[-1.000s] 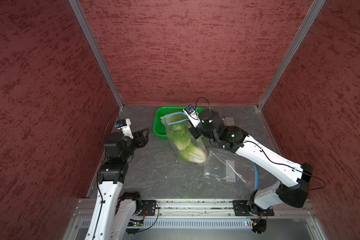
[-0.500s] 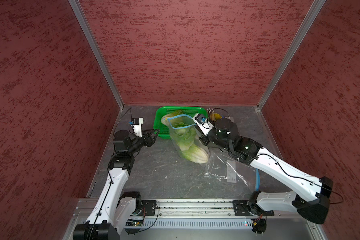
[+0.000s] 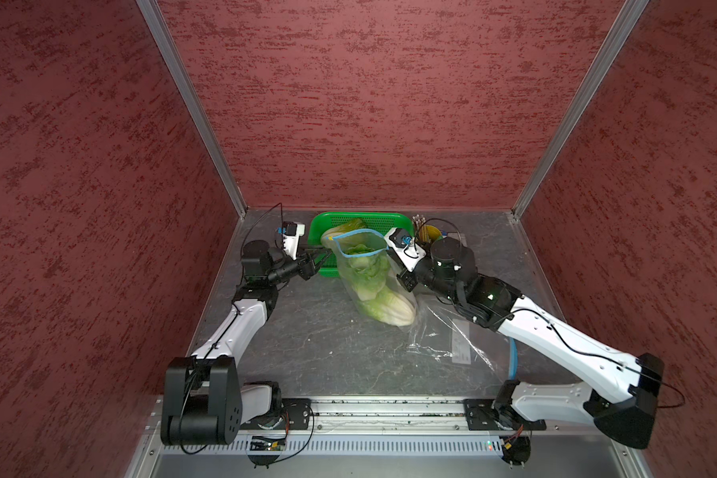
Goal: Put the chinese cabbages into a zipper bag and zip it
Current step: Zip the zipper on the zipper food storage bag.
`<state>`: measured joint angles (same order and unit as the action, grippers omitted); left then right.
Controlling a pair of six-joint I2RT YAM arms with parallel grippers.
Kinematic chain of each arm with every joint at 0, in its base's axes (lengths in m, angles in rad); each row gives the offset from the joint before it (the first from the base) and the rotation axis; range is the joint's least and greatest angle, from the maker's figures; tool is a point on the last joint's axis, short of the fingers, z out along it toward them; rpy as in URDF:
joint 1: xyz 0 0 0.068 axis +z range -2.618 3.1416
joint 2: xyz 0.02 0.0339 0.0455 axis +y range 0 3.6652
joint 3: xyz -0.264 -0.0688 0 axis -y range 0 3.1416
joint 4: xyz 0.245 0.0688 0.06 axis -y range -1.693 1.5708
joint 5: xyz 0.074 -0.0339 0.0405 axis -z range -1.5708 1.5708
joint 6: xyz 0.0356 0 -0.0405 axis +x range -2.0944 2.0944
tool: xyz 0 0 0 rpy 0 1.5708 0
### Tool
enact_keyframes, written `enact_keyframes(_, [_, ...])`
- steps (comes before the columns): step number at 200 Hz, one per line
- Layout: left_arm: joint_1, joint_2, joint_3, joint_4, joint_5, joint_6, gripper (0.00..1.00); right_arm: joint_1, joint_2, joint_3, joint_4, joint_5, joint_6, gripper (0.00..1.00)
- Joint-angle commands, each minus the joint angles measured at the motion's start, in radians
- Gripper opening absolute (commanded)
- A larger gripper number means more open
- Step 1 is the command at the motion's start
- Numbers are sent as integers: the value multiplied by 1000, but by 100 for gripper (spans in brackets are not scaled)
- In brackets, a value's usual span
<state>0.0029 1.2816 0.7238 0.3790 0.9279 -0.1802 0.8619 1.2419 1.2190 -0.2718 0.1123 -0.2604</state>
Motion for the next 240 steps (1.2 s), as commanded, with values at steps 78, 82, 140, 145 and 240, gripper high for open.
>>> enact_keyframes(78, [-73,85,54,166,92,51,23,-15,-33,-18,79,-12,4,5])
enact_keyframes(82, [-73,82,53,166,89,51,21,-16,-34,-19,80,-10,4,5])
enact_keyframes(140, [-73,34,32,164,25,56,2,-24,-41,-33,85,1,7,5])
enact_keyframes(145, [-73,26,32,155,18,59,2,-24,-41,-33,84,5,7,5])
enact_keyframes(240, [-68,-307,-2,-239,-169,222,0,-45,-56,-62,57,46,46,9])
